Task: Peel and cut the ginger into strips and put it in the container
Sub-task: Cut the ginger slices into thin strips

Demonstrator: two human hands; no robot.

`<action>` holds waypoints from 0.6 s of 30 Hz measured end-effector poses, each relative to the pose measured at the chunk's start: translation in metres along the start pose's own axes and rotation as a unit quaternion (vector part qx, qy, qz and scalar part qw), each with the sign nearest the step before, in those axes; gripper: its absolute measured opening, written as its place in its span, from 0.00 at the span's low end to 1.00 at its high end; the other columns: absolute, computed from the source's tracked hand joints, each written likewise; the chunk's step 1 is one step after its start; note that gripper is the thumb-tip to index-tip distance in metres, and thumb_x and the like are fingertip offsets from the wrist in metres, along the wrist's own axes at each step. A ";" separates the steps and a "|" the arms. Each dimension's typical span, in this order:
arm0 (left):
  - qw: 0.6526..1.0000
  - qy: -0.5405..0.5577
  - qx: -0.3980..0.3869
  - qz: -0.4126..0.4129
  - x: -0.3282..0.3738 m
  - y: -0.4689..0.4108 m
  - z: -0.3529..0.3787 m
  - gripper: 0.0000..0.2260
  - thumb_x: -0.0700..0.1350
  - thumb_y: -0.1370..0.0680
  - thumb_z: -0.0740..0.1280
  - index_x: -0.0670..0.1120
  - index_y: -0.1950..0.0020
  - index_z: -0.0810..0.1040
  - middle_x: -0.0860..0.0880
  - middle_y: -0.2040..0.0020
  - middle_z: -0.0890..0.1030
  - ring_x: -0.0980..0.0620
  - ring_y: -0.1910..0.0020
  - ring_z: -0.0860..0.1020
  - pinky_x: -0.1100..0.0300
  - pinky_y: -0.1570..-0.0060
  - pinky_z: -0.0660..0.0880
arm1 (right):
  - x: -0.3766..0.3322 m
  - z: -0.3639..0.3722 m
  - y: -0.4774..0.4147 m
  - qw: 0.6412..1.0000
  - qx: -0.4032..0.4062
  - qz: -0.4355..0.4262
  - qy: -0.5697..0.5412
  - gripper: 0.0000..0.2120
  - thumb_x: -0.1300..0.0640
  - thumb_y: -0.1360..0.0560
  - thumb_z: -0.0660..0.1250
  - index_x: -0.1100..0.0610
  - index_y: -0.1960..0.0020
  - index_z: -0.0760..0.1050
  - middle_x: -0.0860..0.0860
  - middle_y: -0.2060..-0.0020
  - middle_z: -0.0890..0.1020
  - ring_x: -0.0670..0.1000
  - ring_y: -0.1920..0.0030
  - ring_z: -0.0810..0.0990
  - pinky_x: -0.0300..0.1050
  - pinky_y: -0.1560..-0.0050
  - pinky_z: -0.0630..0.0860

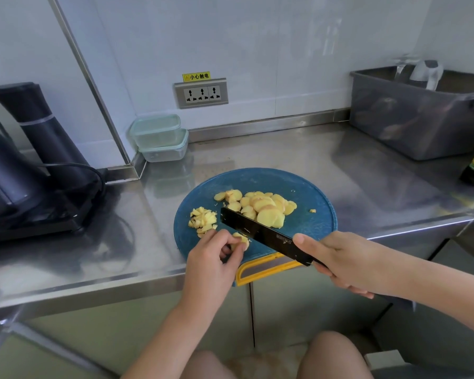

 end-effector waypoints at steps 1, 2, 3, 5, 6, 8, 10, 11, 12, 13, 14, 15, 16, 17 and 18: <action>1.000 -0.001 0.000 -0.002 0.000 0.000 0.000 0.06 0.40 0.29 0.74 0.45 0.62 0.79 0.57 0.65 0.73 0.59 0.64 0.73 0.73 0.65 0.70 | -0.001 0.001 0.001 1.000 0.000 -0.006 0.002 0.29 0.32 0.26 0.48 0.57 0.64 0.66 0.50 0.79 0.66 0.47 0.82 0.63 0.37 0.79 0.65; 1.000 0.000 0.000 -0.004 -0.001 0.000 0.000 0.06 0.40 0.29 0.74 0.45 0.63 0.79 0.57 0.65 0.74 0.59 0.64 0.74 0.73 0.66 0.70 | -0.002 0.001 0.000 1.000 0.002 -0.011 0.002 0.29 0.32 0.25 0.48 0.58 0.64 0.67 0.50 0.78 0.66 0.46 0.82 0.64 0.37 0.79 0.65; 1.000 0.001 0.001 -0.006 -0.001 0.000 -0.001 0.06 0.40 0.30 0.75 0.45 0.63 0.79 0.57 0.65 0.74 0.59 0.65 0.74 0.73 0.66 0.70 | -0.002 0.002 0.001 1.000 0.003 -0.012 0.003 0.29 0.33 0.25 0.48 0.58 0.63 0.67 0.50 0.78 0.66 0.46 0.82 0.64 0.36 0.79 0.65; 1.000 0.005 0.004 -0.003 0.000 0.000 -0.002 0.05 0.40 0.30 0.75 0.45 0.63 0.80 0.56 0.65 0.75 0.58 0.65 0.74 0.73 0.66 0.70 | -0.001 0.002 0.001 1.000 0.010 -0.018 0.009 0.29 0.34 0.24 0.48 0.58 0.62 0.68 0.52 0.75 0.68 0.45 0.81 0.65 0.35 0.78 0.65; 1.000 0.007 0.006 -0.002 0.000 0.000 -0.003 0.05 0.40 0.30 0.75 0.45 0.63 0.80 0.56 0.65 0.75 0.58 0.65 0.75 0.73 0.66 0.70 | -0.001 0.002 0.001 0.999 0.017 -0.024 0.015 0.29 0.34 0.24 0.47 0.58 0.62 0.67 0.52 0.73 0.68 0.45 0.79 0.65 0.35 0.75 0.65; 1.000 0.010 0.008 -0.003 0.000 0.001 -0.003 0.05 0.40 0.31 0.75 0.45 0.63 0.81 0.57 0.66 0.76 0.58 0.65 0.75 0.73 0.67 0.70 | -0.003 0.000 0.003 0.998 0.040 -0.039 0.034 0.29 0.33 0.25 0.46 0.57 0.64 0.65 0.52 0.70 0.66 0.46 0.75 0.64 0.36 0.70 0.65; 1.000 0.010 0.011 -0.007 0.000 0.000 -0.004 0.05 0.40 0.31 0.76 0.45 0.63 0.81 0.57 0.66 0.76 0.58 0.66 0.75 0.72 0.67 0.70 | -0.004 0.001 0.004 0.996 0.052 -0.052 0.048 0.29 0.32 0.28 0.44 0.57 0.64 0.64 0.52 0.69 0.66 0.47 0.73 0.64 0.36 0.68 0.64; 1.000 0.008 0.011 -0.008 0.000 0.000 -0.004 0.05 0.40 0.31 0.76 0.45 0.63 0.81 0.57 0.66 0.76 0.57 0.66 0.75 0.72 0.67 0.71 | -0.004 0.003 0.004 0.996 0.050 -0.055 0.046 0.28 0.32 0.29 0.44 0.57 0.63 0.64 0.52 0.69 0.65 0.46 0.73 0.63 0.35 0.69 0.63; 1.000 0.007 0.011 -0.008 0.000 0.000 -0.003 0.05 0.40 0.31 0.76 0.45 0.63 0.81 0.56 0.66 0.76 0.57 0.66 0.75 0.71 0.67 0.71 | -0.004 0.005 0.004 0.997 0.043 -0.055 0.043 0.28 0.32 0.28 0.44 0.57 0.63 0.64 0.52 0.69 0.65 0.46 0.74 0.62 0.34 0.71 0.62; 1.000 0.007 0.011 -0.008 -0.001 0.000 -0.003 0.05 0.40 0.31 0.76 0.45 0.63 0.81 0.56 0.66 0.76 0.57 0.66 0.75 0.71 0.68 0.71 | -0.003 0.007 0.003 0.997 0.034 -0.051 0.041 0.28 0.33 0.26 0.45 0.57 0.62 0.64 0.52 0.69 0.64 0.45 0.75 0.62 0.33 0.72 0.61; 1.000 0.007 0.011 -0.008 -0.001 0.000 -0.003 0.05 0.40 0.31 0.76 0.45 0.63 0.81 0.56 0.66 0.76 0.57 0.66 0.75 0.71 0.68 0.71 | -0.002 0.008 0.003 0.998 0.027 -0.046 0.043 0.27 0.34 0.25 0.45 0.56 0.62 0.64 0.52 0.69 0.64 0.45 0.75 0.62 0.32 0.74 0.61; 1.000 0.005 0.012 -0.008 -0.001 0.001 -0.003 0.05 0.41 0.31 0.76 0.45 0.63 0.81 0.56 0.67 0.76 0.57 0.66 0.74 0.72 0.68 0.70 | -0.002 0.008 0.002 0.998 0.025 -0.042 0.047 0.26 0.35 0.23 0.45 0.56 0.62 0.64 0.52 0.69 0.64 0.44 0.76 0.62 0.32 0.75 0.61; 1.000 0.003 0.012 -0.008 -0.001 0.001 -0.003 0.04 0.41 0.31 0.76 0.45 0.63 0.81 0.56 0.67 0.76 0.57 0.67 0.74 0.72 0.68 0.69 | -0.002 0.007 0.001 0.998 0.024 -0.039 0.052 0.26 0.35 0.23 0.45 0.56 0.62 0.64 0.52 0.69 0.64 0.45 0.76 0.62 0.31 0.76 0.61; 1.000 -0.001 0.013 -0.007 -0.001 0.001 -0.003 0.04 0.41 0.31 0.76 0.45 0.63 0.81 0.56 0.67 0.76 0.57 0.67 0.73 0.72 0.69 0.69 | -0.002 0.006 0.000 0.997 0.024 -0.037 0.058 0.27 0.35 0.22 0.44 0.57 0.62 0.65 0.53 0.68 0.65 0.45 0.76 0.62 0.31 0.77 0.61; 1.000 -0.003 0.013 -0.006 -0.001 0.001 -0.003 0.05 0.41 0.31 0.76 0.45 0.63 0.81 0.56 0.68 0.75 0.57 0.68 0.73 0.72 0.69 0.68 | -0.003 0.005 -0.001 0.997 0.026 -0.037 0.068 0.27 0.35 0.22 0.44 0.57 0.61 0.65 0.53 0.68 0.66 0.45 0.76 0.63 0.31 0.76 0.62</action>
Point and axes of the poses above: each hand's wrist, its own y-axis away from the middle knuckle, its own z-axis out of the palm, x = y × z, the point moved 9 cm from there along -y, towards the middle knuckle
